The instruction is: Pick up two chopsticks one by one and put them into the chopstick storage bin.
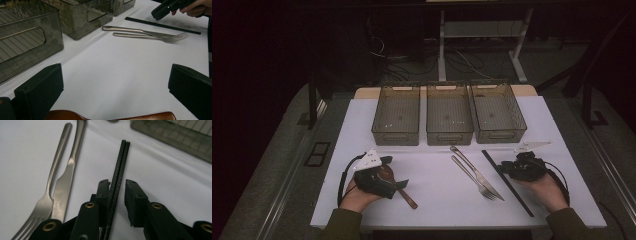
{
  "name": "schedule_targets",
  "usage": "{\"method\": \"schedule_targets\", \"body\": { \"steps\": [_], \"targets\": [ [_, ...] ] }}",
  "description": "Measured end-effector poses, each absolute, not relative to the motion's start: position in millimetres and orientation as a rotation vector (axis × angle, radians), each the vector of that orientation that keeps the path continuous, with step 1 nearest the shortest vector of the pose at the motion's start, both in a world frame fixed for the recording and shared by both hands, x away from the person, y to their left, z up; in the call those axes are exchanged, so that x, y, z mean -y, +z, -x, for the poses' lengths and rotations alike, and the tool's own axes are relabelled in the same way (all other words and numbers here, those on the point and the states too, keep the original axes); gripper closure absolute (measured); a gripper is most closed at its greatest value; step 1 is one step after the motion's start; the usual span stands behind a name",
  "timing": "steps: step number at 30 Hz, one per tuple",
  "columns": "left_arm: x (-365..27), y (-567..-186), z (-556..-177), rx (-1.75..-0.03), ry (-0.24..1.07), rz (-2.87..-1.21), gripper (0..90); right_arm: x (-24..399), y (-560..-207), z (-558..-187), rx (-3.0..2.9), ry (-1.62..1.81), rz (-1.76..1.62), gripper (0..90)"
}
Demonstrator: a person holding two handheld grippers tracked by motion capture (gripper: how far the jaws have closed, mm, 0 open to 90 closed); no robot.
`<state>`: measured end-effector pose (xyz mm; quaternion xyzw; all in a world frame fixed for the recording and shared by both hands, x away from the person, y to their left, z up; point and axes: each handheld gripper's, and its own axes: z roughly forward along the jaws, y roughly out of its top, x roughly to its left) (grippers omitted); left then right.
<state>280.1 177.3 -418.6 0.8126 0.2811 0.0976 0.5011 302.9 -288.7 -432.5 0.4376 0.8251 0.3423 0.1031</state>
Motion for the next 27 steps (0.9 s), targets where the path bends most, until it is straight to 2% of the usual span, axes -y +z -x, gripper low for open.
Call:
{"method": "schedule_targets", "body": {
  "steps": [9, 27],
  "targets": [
    [-176.8, -418.8, -280.0, -0.675, 0.236, -1.967, 0.0, 287.8, -438.1, -302.0, -2.473, 0.964, -1.308, 80.7],
    [-176.9, -418.7, -279.9, -0.672, 0.238, -1.972, 0.0, 287.6, -442.2, -301.6, -2.494, 0.916, -1.313, 82.3]
  ]
}}
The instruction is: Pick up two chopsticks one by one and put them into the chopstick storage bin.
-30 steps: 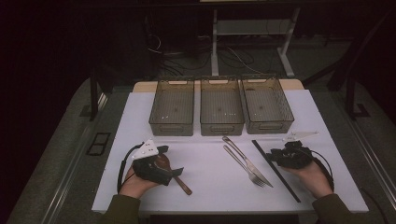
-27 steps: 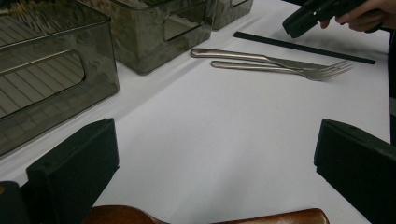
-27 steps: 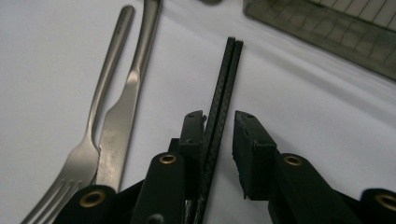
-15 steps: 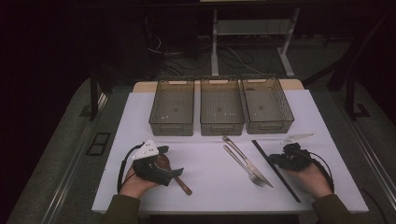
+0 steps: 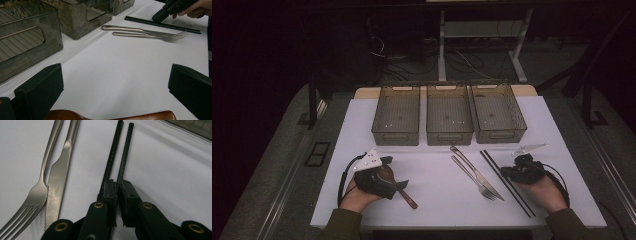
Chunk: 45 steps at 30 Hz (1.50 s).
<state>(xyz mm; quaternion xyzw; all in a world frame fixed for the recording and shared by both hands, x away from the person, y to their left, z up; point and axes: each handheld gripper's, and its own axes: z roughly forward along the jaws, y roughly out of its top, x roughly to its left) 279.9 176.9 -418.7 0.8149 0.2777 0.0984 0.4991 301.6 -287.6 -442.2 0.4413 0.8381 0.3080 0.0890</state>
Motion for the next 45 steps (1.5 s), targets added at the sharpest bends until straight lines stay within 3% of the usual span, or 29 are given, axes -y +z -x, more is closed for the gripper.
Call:
{"method": "schedule_targets", "body": {
  "steps": [16, 30, 45],
  "targets": [
    [-176, -419, -280, -0.667, 0.235, -1.972, 0.0, 288, -441, -299, -2.469, 0.851, -1.255, 80.7],
    [-175, -419, -279, -0.662, 0.235, -1.979, 0.0, 311, -438, -272, -2.465, 0.889, -1.299, 78.9],
    [-174, -420, -279, -0.655, 0.231, -1.987, 0.0, 308, -442, -272, -2.470, 0.853, -1.280, 84.4]
  ]
}}
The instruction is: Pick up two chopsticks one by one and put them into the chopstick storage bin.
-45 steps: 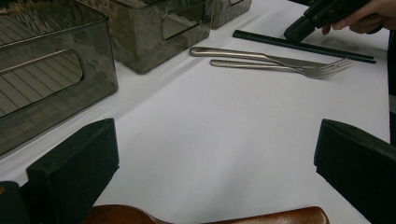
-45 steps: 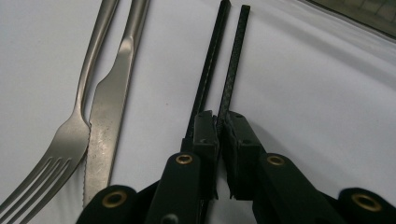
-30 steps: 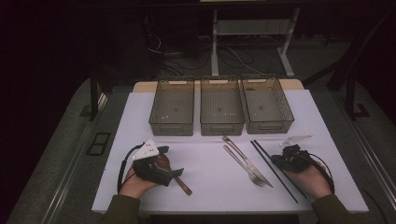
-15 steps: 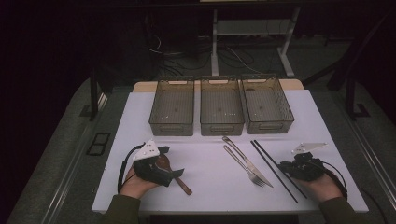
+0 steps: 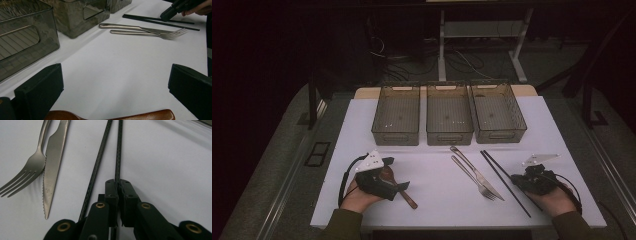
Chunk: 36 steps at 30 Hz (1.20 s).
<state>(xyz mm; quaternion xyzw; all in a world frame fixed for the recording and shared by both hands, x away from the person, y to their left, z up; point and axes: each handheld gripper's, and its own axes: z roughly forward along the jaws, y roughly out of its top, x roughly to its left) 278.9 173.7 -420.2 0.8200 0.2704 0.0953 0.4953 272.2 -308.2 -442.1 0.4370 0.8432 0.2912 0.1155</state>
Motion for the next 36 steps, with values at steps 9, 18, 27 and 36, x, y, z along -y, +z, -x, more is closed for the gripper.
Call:
{"method": "schedule_targets", "body": {
  "steps": [9, 18, 27, 36],
  "targets": [
    [-173, -421, -279, -0.648, 0.227, -1.991, 0.0, 311, -442, -274, -2.477, 0.873, -1.303, 84.8],
    [-173, -420, -279, -0.646, 0.228, -1.991, 0.0, 314, -440, -274, -2.464, 0.893, -1.302, 85.0],
    [-173, -421, -279, -0.646, 0.227, -1.994, 0.0, 320, -431, -273, -2.422, 0.974, -1.302, 85.0],
    [-173, -421, -279, -0.647, 0.225, -1.995, 0.0, 322, -416, -268, -2.391, 1.066, -1.273, 85.0]
  ]
}}
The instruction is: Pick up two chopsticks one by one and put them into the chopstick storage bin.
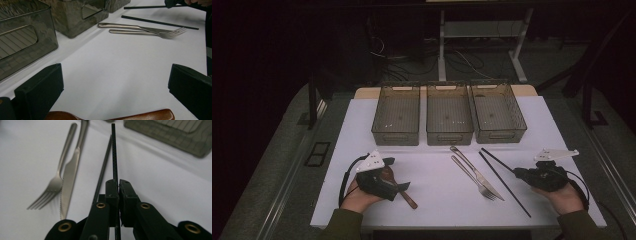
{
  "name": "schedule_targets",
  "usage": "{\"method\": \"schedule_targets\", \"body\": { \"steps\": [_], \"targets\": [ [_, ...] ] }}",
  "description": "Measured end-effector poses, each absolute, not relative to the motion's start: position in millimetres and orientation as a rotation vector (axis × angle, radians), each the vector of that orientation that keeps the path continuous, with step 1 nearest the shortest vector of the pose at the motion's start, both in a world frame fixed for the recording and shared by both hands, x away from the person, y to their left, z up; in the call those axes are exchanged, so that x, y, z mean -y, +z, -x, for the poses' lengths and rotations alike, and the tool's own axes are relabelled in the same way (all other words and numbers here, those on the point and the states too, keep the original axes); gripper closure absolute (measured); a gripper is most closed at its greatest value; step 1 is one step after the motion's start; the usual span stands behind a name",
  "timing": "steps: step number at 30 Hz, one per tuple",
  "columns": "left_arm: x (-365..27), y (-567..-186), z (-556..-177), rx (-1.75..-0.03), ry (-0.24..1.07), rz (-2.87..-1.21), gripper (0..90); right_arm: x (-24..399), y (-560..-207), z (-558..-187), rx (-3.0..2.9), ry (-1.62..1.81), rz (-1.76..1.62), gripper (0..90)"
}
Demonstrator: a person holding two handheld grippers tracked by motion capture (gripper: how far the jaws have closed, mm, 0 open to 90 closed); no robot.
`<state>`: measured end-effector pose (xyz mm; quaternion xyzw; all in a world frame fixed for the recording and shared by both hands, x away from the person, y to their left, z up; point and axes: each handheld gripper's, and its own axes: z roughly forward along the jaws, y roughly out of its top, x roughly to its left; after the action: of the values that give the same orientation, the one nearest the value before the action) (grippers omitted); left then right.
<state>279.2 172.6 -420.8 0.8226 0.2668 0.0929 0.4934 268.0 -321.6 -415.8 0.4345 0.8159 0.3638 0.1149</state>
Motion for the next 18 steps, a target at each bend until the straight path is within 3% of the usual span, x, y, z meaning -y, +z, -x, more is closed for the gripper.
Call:
{"method": "schedule_targets", "body": {
  "steps": [18],
  "targets": [
    [-171, -422, -278, -0.651, 0.214, -1.990, 0.0, 307, -380, -289, -2.384, 1.250, -1.164, 85.0]
  ]
}}
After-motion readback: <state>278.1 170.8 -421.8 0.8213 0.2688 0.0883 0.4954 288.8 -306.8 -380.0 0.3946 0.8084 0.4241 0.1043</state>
